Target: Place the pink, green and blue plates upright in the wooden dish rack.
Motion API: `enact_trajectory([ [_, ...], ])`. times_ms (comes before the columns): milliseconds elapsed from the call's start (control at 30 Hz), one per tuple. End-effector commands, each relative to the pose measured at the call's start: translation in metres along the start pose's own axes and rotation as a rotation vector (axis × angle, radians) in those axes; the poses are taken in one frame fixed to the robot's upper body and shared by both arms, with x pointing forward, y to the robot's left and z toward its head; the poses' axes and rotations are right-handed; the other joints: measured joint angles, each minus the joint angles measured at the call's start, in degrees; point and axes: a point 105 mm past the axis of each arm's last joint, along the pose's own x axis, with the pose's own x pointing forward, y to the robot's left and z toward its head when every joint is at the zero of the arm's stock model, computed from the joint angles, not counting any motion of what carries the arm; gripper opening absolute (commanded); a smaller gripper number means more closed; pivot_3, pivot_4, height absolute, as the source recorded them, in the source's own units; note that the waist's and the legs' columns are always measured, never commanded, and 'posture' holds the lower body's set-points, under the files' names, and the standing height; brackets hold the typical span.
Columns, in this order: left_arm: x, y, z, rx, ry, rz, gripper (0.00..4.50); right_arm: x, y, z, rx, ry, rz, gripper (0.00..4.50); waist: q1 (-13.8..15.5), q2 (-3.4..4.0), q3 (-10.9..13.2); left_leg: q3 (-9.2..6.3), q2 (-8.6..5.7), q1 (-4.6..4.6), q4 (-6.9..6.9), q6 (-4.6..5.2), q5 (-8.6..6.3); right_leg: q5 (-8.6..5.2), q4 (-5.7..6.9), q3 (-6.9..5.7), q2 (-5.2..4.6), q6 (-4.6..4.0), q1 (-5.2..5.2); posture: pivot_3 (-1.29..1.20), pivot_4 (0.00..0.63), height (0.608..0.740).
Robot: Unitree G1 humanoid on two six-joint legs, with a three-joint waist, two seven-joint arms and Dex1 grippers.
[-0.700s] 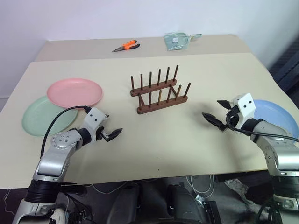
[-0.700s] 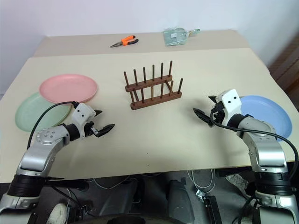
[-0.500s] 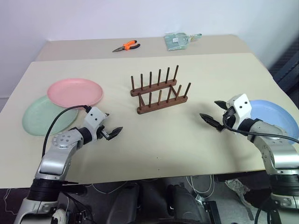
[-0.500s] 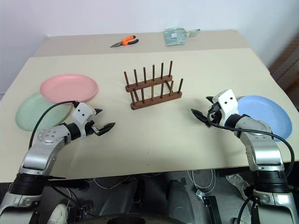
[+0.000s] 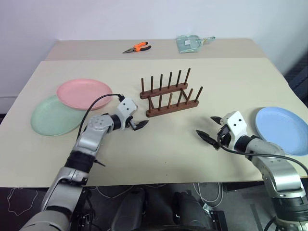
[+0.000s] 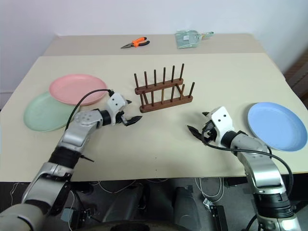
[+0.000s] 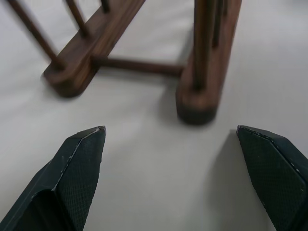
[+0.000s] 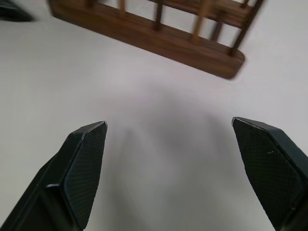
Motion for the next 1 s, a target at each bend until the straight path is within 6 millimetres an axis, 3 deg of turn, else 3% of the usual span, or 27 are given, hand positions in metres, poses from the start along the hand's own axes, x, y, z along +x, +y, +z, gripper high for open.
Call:
enact_trajectory([
  [33, 0.018, -0.019, -0.016, 0.015, 0.06, -0.11, 4.5, -0.01, -0.001, 0.013, -0.025, -0.033, -0.078, 4.26, 0.3, -0.02, 0.0, 0.0, 0.0, 0.0, 0.01, 0.02, 0.01, 0.0, 0.0, 0.0, 0.0, 0.0, 0.0, 0.0, 0.15, 0.719],
  [133, 0.029, -0.023, -0.017, 0.005, 0.057, -0.142, 3.68, -0.019, 0.002, 0.011, -0.021, -0.021, -0.112, 4.5, 0.4, -0.03, 0.0, 0.0, -0.01, 0.0, 0.04, 0.08, 0.03, 0.01, 0.0, -0.01, 0.01, 0.01, 0.03, 0.0, 0.15, 0.719],
  [333, 0.036, -0.042, -0.013, 0.017, 0.015, -0.249, 0.78, -0.035, 0.004, 0.007, -0.02, 0.022, -0.135, 4.5, 0.4, -0.05, -0.1, 0.0, -0.01, 0.0, 0.14, 0.15, 0.03, 0.02, 0.01, -0.03, 0.02, 0.05, 0.12, 0.0, 0.15, 0.719],
  [533, 0.024, -0.067, 0.008, 0.063, -0.078, -0.448, 0.77, -0.053, -0.002, 0.006, -0.036, 0.071, -0.11, 4.5, 0.2, -0.05, -0.1, 0.01, 0.01, 0.0, 0.1, 0.25, 0.0, 0.01, -0.01, -0.03, 0.04, 0.07, 0.11, 0.0, 0.15, 0.719],
  [633, 0.014, -0.081, 0.006, 0.13, -0.06, -0.552, 0.77, -0.061, -0.01, 0.004, -0.044, 0.093, -0.123, 4.5, 0.2, -0.04, -0.1, 0.01, 0.01, -0.01, 0.1, 0.27, -0.01, 0.01, -0.05, -0.02, 0.03, 0.06, 0.11, 0.0, 0.15, 0.719],
  [767, 0.012, -0.081, 0.004, 0.131, -0.04, -0.563, 0.77, -0.07, -0.019, -0.003, -0.061, 0.13, -0.153, 4.5, 0.2, -0.04, -0.1, 0.01, 0.03, -0.01, 0.11, 0.27, -0.01, 0.01, -0.05, -0.02, 0.03, 0.05, 0.11, 0.0, 0.15, 0.719],
  [900, 0.008, -0.073, -0.005, 0.138, 0.005, -0.532, 2.63, -0.08, -0.029, -0.009, -0.062, 0.158, -0.182, 4.5, 0.2, -0.05, -0.1, 0.01, 0.03, -0.01, 0.12, 0.28, -0.01, 0.01, -0.05, -0.03, 0.04, 0.06, 0.11, 0.0, 0.15, 0.719],
  [1000, -0.002, -0.066, -0.01, 0.128, 0.029, -0.51, 2.63, -0.082, -0.029, -0.011, -0.066, 0.17, -0.167, 4.5, -0.4, -0.04, -0.1, 0.01, 0.06, 0.0, 0.11, 0.28, -0.01, 0.01, -0.04, -0.03, 0.07, 0.06, 0.11, 0.0, 0.15, 0.719],
])
